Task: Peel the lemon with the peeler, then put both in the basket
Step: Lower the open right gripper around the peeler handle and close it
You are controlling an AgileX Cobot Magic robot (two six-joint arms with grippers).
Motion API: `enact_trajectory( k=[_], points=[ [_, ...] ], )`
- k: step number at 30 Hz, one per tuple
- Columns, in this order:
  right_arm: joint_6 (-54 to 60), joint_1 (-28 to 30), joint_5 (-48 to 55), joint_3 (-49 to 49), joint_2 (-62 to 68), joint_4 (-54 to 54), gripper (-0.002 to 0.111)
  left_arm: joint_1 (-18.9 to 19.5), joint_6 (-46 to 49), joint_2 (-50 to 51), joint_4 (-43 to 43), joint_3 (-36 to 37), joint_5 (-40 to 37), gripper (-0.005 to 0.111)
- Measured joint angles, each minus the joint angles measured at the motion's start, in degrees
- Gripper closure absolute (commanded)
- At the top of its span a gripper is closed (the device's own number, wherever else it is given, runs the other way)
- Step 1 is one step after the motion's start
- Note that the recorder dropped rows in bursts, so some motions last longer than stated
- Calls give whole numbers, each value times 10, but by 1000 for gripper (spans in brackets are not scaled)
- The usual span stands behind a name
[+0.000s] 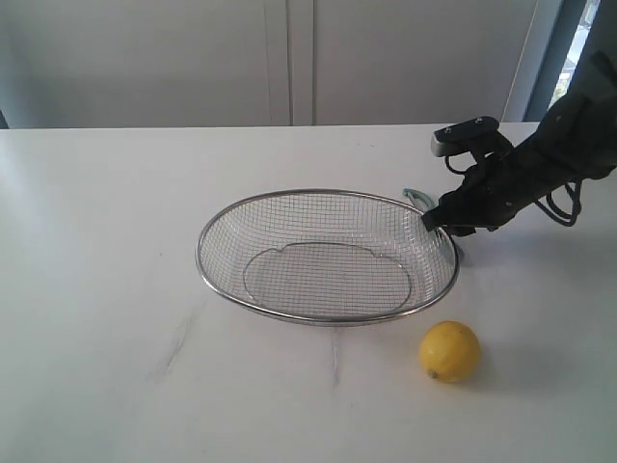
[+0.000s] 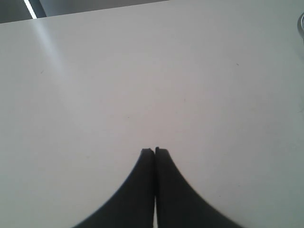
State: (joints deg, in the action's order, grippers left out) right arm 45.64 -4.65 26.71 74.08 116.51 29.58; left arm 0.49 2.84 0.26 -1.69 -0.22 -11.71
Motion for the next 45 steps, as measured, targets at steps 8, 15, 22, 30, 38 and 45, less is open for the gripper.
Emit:
enact_trajectory(
  k=[8, 15, 22, 30, 38, 45],
  points=[
    [0, 0, -1, 0, 0, 0, 64, 0, 0, 0, 0, 0, 0, 107],
    [0, -11, -4, 0, 0, 0, 64, 0, 0, 0, 0, 0, 0, 107],
    [0, -23, -5, 0, 0, -5, 64, 0, 0, 0, 0, 0, 0, 107],
    [0, -23, -10, 0, 0, -11, 64, 0, 0, 0, 0, 0, 0, 107],
    [0, -23, -13, 0, 0, -11, 64, 0, 0, 0, 0, 0, 0, 107],
    [0, -23, -15, 0, 4, -11, 64, 0, 0, 0, 0, 0, 0, 107]
  ],
)
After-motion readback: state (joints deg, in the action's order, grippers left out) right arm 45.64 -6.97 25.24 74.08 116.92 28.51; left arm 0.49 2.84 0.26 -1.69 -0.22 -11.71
